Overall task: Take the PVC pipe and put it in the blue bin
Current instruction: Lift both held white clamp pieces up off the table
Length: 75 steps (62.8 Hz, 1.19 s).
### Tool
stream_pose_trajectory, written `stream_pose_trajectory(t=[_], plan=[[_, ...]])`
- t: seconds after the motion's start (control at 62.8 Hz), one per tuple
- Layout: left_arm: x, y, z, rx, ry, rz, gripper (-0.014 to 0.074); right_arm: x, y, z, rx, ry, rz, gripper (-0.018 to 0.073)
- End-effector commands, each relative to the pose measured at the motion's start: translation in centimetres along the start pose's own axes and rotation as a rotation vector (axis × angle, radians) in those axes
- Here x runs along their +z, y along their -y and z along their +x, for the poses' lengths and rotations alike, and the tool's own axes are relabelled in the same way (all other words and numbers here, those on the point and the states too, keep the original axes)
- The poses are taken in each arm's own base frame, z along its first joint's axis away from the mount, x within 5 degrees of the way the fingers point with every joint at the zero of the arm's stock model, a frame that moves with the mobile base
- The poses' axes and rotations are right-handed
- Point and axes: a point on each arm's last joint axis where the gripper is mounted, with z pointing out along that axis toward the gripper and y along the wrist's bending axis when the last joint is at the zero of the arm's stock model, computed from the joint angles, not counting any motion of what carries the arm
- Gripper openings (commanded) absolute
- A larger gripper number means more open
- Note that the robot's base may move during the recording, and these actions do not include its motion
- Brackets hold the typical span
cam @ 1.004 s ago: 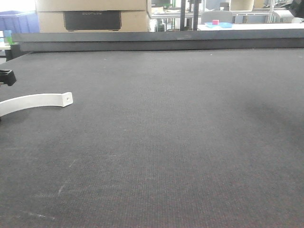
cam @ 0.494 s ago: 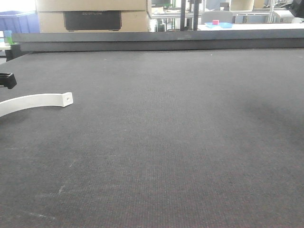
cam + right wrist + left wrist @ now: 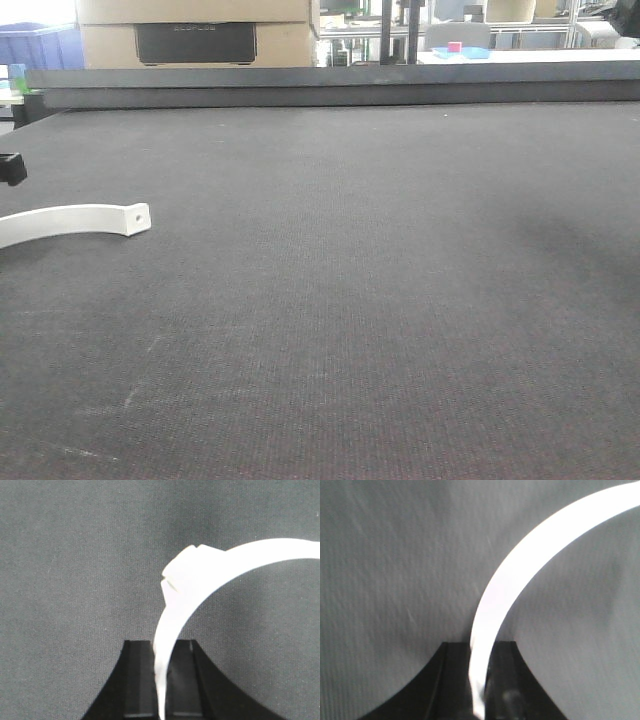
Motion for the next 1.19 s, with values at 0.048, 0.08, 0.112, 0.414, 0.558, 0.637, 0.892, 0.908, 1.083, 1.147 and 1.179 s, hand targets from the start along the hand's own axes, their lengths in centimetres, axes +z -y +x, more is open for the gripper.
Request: stream_pose_trajectory(t=[0.048, 0.08, 0.112, 0.414, 0.558, 0.637, 0.892, 0.908, 1.083, 1.147, 1.179], plan=[[-4.5, 0.2, 1.2, -0.009, 0.057, 0.022, -0.0111, -1.5, 0.0, 0.4, -0.016, 0.046, -0.008, -0.0169], [-5.5, 0.2, 1.6, -0.01, 0.086, 0.029, -0.0111, -1.8, 0.0, 0.5, -0.017, 0.057, -0.011, -0.0169], [-6.4, 0.3, 2.0, -0.013, 0.112, 0.04, -0.0111, -2.2, 0.0, 0.5, -0.017, 0.08, -0.017, -0.0169], [-16.5, 2.2, 6.5, 0.015, 0.551, 0.177, -0.0111, -5.4, 0.3, 0.6, -0.046, 0.379, -0.033, -0.0169], [-20.1, 3.7, 8.5, 0.071, 0.837, 0.237, -0.0111, -6.3, 0.8, 2.2, -0.063, 0.532, -0.05, -0.0169], [-21.7, 4.6, 9.8, 0.108, 0.982, 0.283, -0.0111, -6.5, 1.2, 3.6, -0.072, 0.614, -0.061, -0.0169], [-22.0, 6.7, 13.3, 0.208, 1.159, 0.394, -0.0111, -6.8, 2.9, 9.9, -0.092, 0.905, -0.127, -0.0169], [-21.9, 6.7, 13.4, 0.211, 1.172, 0.398, -0.0111, -6.9, 3.0, 10.2, -0.094, 0.917, -0.128, -0.0169], [-20.7, 6.1, 15.0, 0.19, 1.321, 0.431, -0.0111, -7.4, 3.9, 13.5, -0.106, 0.977, -0.128, -0.0169], [-19.9, 5.4, 15.6, 0.166, 1.361, 0.422, -0.0111, -7.9, 4.0, 14.1, -0.107, 1.004, -0.134, -0.0169], [-19.6, 5.0, 15.9, 0.157, 1.37, 0.415, -0.0111, -8.2, 4.0, 14.3, -0.107, 1.021, -0.138, -0.0169]])
